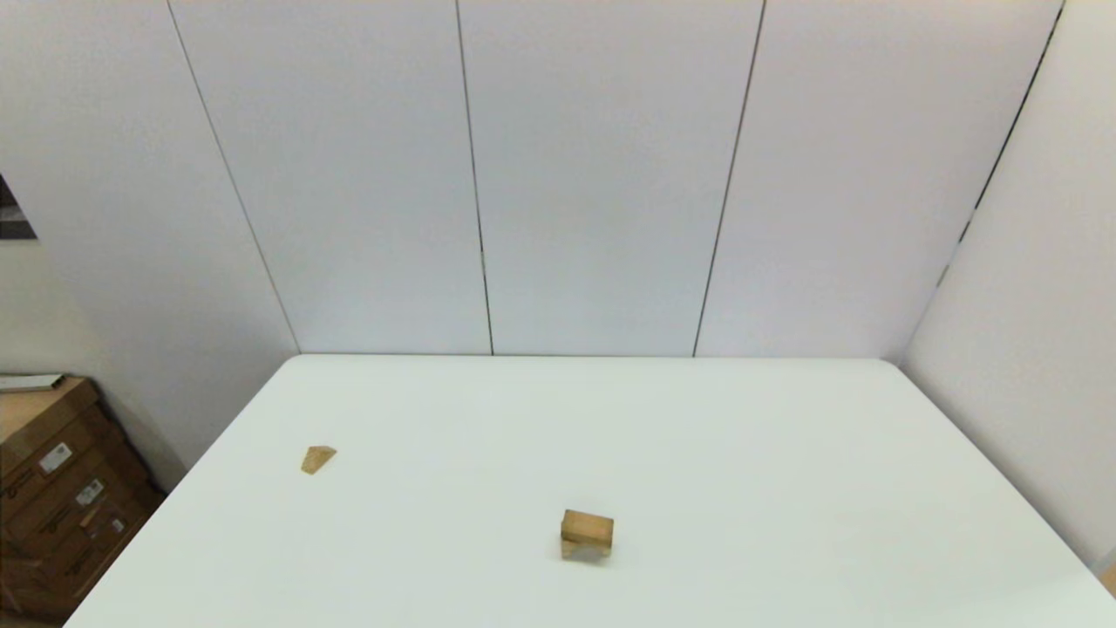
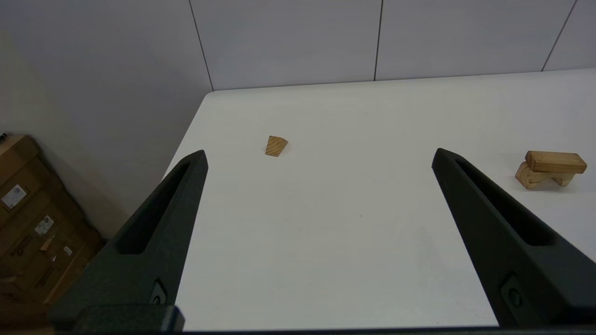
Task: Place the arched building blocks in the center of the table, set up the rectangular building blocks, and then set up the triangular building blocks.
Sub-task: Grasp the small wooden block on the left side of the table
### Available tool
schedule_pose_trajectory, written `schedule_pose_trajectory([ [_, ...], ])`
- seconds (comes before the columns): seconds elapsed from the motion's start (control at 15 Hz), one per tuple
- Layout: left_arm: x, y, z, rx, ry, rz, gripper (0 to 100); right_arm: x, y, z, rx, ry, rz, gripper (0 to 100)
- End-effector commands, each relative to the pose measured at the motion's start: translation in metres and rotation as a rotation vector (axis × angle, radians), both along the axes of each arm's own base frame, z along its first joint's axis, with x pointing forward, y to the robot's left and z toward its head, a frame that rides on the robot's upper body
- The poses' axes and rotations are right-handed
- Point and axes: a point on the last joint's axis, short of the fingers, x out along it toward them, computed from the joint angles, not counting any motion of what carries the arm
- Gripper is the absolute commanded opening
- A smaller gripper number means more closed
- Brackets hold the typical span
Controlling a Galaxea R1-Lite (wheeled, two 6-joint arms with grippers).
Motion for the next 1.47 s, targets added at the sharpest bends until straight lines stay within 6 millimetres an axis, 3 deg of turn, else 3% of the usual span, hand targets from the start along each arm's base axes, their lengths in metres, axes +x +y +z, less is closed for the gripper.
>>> schedule_pose_trajectory([
  [0.07, 0.0001, 0.0000, 0.0000, 0.001, 0.002, 0.000, 100, 0.0186, 0.0002, -0.0278, -0.005, -0.015, 0.010, 100],
  [0.67, 0.0001, 0.0000, 0.0000, 0.001, 0.002, 0.000, 100, 0.0217, 0.0023, -0.0358, -0.024, 0.007, 0.107, 100],
  [1.47, 0.0001, 0.0001, 0.0000, 0.004, 0.001, 0.004, 100, 0.0217, 0.0018, -0.0355, 0.039, 0.002, 0.080, 100],
])
